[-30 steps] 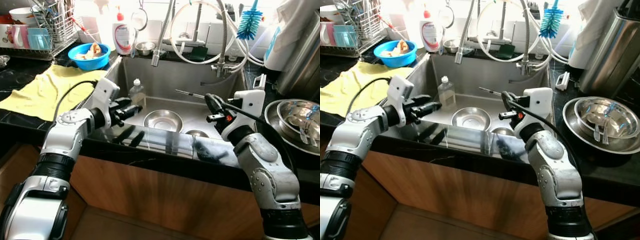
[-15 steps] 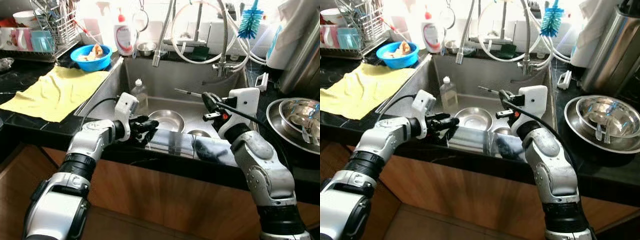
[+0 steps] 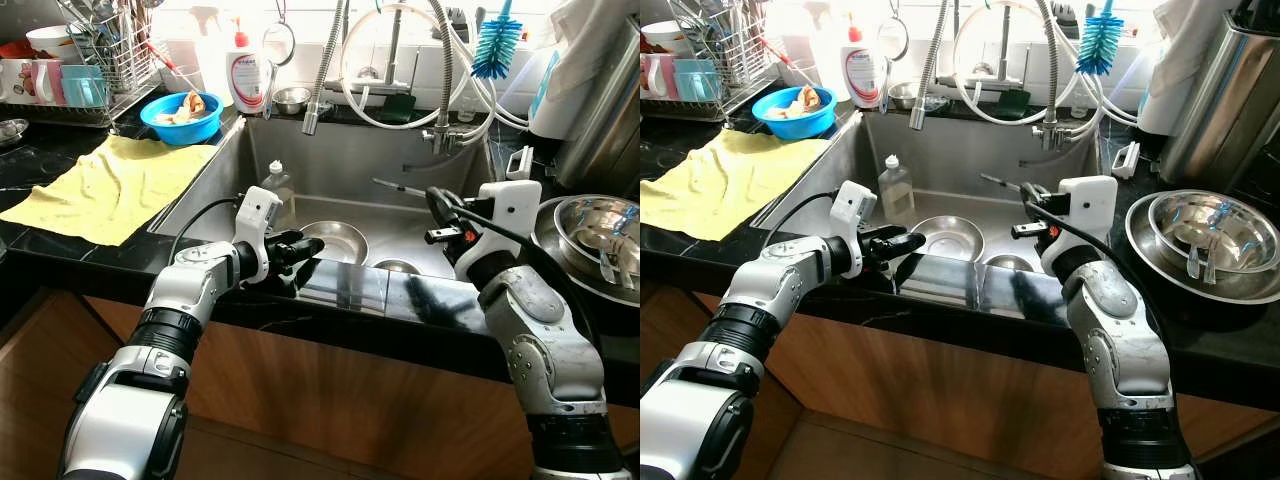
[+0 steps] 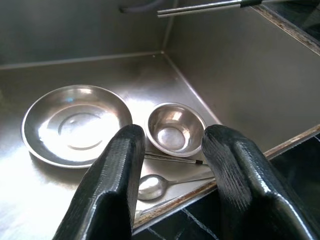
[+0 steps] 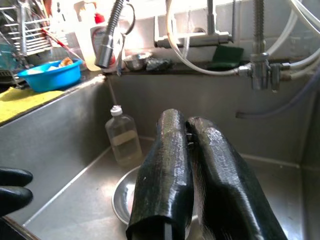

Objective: Kitchen organization

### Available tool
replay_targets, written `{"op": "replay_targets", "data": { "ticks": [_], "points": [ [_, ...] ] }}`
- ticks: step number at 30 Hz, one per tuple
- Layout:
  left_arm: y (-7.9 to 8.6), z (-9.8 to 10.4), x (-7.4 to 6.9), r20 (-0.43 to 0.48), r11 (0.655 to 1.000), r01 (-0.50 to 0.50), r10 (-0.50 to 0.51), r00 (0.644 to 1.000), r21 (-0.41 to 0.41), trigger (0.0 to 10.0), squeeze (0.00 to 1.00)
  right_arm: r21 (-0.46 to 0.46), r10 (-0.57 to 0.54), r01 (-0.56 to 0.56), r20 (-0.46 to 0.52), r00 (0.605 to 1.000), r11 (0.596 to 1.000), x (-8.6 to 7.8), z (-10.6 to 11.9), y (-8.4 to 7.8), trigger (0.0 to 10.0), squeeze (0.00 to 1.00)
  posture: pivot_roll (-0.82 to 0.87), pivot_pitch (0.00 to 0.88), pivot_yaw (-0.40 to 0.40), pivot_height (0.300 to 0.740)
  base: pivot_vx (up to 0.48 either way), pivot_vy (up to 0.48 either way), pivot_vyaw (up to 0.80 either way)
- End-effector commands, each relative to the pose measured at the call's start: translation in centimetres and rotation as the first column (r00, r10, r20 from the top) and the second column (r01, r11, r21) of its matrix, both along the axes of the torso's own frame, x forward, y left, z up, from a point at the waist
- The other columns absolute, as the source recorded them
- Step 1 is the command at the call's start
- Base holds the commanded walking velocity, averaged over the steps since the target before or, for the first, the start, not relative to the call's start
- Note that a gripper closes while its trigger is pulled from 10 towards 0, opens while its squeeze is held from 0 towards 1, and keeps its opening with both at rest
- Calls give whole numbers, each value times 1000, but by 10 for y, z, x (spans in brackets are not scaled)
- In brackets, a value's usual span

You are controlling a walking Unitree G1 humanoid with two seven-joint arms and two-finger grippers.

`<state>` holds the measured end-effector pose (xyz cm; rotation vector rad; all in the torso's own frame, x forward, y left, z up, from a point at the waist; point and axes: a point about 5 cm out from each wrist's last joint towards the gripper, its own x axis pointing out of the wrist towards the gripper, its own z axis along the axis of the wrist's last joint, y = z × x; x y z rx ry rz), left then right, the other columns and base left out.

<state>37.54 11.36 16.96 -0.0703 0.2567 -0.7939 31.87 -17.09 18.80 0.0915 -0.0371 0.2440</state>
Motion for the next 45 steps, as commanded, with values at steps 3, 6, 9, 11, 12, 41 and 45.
{"op": "replay_targets", "data": {
  "ticks": [3, 6, 9, 11, 12, 41, 45],
  "points": [
    [8, -11, 1, -56, 998, -55, 55, 997, 12, 10000, 0, 26, 12, -12, 2, 1000, 1000, 1, -1, 2, 10000, 0, -109, 0, 44, 740, 0, 0, 0],
    [8, -10, -1, -49, 999, -39, 40, 998, 5, 10000, 0, 44, 25, -25, -4, 1000, 999, 1, -3, 4, 10000, 0, -107, 0, 41, 740, 0, 0, 0],
    [8, -9, -1, -45, 999, -33, 33, 998, 3, 10000, 0, 50, 33, -29, -64, 997, 998, 2, -12, 6, 10000, 0, -105, 0, 39, 740, 0, 0, 0],
    [8, -9, -1, -44, 1000, -31, 32, 999, 3, 10000, 0, 38, 30, -27, -94, 995, 999, 3, -17, 6, 10000, 0, -105, 0, 39, 740, 0, 0, 0],
    [8, -9, -1, -45, 1000, -31, 31, 998, 1, 10000, 0, 19, 16, -14, -128, 992, 1000, 3, -23, 4, 10000, 0, -107, 0, 38, 740, 0, 0, 0],
    [13, -7, -5, -36, 999, -31, 31, 999, 10, 10000, 0, -11, -13, 11, -185, 983, 1000, 5, -34, 6, 10000, 1000, -83, 0, 26, 740, 0, 0, 0],
    [12, -8, -6, -36, 1000, -27, 27, 999, 10, 10000, 0, -31, -36, 32, -152, 988, 999, 6, -29, 5, 10000, 486, -83, 0, 26, 740, 0, 0, 0]
  ]
}}
